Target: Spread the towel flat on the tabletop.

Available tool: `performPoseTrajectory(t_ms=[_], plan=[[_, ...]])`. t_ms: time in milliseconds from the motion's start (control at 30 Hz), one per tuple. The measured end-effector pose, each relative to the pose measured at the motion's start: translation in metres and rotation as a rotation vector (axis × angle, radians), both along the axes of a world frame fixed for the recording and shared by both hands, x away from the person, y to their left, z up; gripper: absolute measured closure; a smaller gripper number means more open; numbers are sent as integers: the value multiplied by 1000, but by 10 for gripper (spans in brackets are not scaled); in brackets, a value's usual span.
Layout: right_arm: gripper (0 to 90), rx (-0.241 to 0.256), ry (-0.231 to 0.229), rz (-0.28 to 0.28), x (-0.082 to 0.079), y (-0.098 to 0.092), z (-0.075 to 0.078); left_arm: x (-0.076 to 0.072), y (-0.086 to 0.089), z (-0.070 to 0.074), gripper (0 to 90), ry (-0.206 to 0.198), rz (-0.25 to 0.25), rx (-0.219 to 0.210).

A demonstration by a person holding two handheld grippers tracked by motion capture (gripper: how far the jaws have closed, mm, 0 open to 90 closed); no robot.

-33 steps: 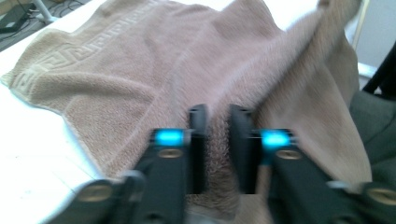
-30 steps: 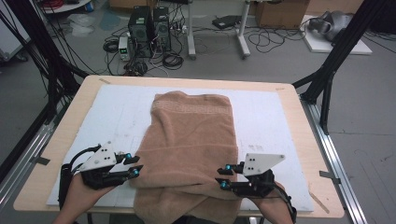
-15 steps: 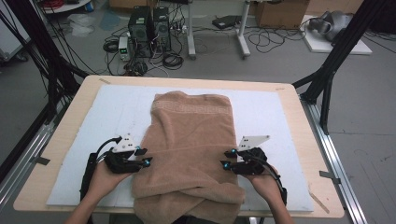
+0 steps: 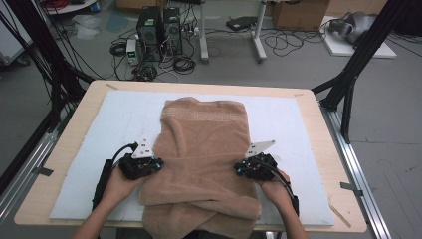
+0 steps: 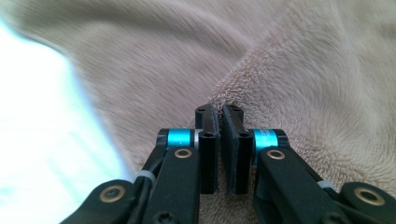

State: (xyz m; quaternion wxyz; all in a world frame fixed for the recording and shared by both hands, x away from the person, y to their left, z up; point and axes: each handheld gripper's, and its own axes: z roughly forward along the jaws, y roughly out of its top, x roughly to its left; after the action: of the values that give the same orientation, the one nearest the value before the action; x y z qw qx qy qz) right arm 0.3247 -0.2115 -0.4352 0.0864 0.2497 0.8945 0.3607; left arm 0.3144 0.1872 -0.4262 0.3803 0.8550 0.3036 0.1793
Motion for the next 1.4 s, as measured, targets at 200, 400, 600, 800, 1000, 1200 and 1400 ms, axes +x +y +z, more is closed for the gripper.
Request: performPoseTrajectory(t_ms=[200,400,600,800,1000,1200,1400], plan=[[861,63,-33,-80,21,-10,18,25,7,16,895,-41,114,-115],[821,76,-69,-154,46,-17,28,50,0,23,893,-56,200,-164],[692,149,-45,-100,36,-22,33,33,5,26,724,-21,88,-165],[605,114,-48,33,-4,-12,30,-4,-1,19,615,-6,-51,-89],[596,57,-15,59,-19,-12,8,-12,-4,-4,585,53,-81,8],[715,30,25,44,-13,-8,-6,-6,-8,-11,780,91,-100,30],[857,-7,22,59,-5,-2,0,3,-8,-7,863,57,-33,-5]])
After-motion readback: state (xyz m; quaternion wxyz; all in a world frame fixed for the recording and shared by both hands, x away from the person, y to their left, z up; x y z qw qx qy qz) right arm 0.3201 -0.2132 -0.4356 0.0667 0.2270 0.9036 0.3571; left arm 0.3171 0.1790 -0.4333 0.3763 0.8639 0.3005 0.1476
